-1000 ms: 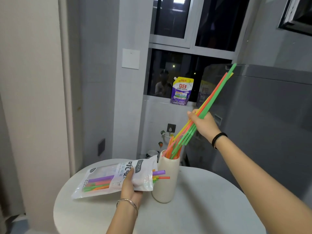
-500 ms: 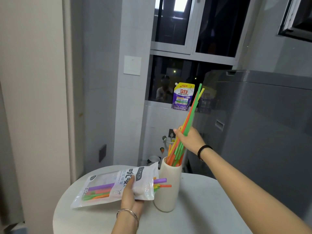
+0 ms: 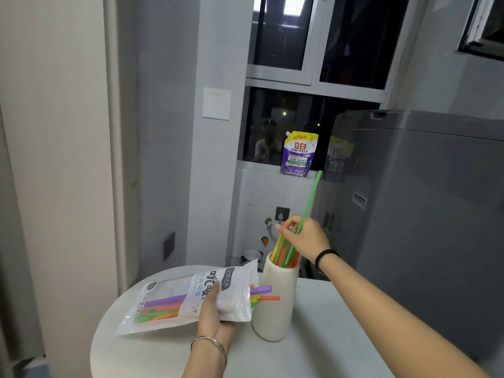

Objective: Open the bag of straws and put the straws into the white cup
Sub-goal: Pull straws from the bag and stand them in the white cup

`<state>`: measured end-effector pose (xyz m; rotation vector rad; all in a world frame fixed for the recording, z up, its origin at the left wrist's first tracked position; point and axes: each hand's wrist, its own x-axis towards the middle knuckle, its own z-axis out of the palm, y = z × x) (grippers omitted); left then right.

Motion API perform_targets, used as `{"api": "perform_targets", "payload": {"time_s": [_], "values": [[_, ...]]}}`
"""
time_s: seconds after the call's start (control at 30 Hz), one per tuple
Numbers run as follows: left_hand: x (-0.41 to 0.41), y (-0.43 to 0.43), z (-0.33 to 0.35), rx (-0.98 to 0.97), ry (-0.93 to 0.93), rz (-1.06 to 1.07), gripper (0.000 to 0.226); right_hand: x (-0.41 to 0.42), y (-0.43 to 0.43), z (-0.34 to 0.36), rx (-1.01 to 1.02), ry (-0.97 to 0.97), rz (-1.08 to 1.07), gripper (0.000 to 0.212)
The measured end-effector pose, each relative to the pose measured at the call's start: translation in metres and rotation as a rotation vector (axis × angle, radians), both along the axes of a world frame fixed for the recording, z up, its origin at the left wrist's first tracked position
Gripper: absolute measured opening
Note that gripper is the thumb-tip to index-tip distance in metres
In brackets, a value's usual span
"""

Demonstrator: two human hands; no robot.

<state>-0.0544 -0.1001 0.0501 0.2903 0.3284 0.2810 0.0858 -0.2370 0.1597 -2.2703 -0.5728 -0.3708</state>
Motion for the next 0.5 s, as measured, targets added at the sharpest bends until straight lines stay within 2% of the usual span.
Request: {"api": "perform_targets", "payload": {"time_s": [0.13,0.3,0.37,0.43,0.5], "values": [[0.0,0.0,0.0,0.003,0.008,-0.004,0.028,0.003,-0.002,0.001,0.005,-0.032,0.006,0.027],[0.001,0.001,0.0,-0.041,0.028,0.016,0.025,0.001,-0.003,0.009,0.042,-0.099,0.009,0.032],[0.001,0.001,-0.001,-0.036,0.026,0.012,0.021,-0.001,-0.004,0.012,0.047,-0.179,-0.028,0.028],[0.001,0.001,-0.002,-0.041,0.031,0.021,0.025,-0.002,-0.006,0.011,0.058,-0.248,-0.017,0.025],[0.001,0.0,-0.002,-0.04,0.026,0.023,0.034,-0.001,-0.006,0.006,-0.002,-0.198,0.042,0.036]]}}
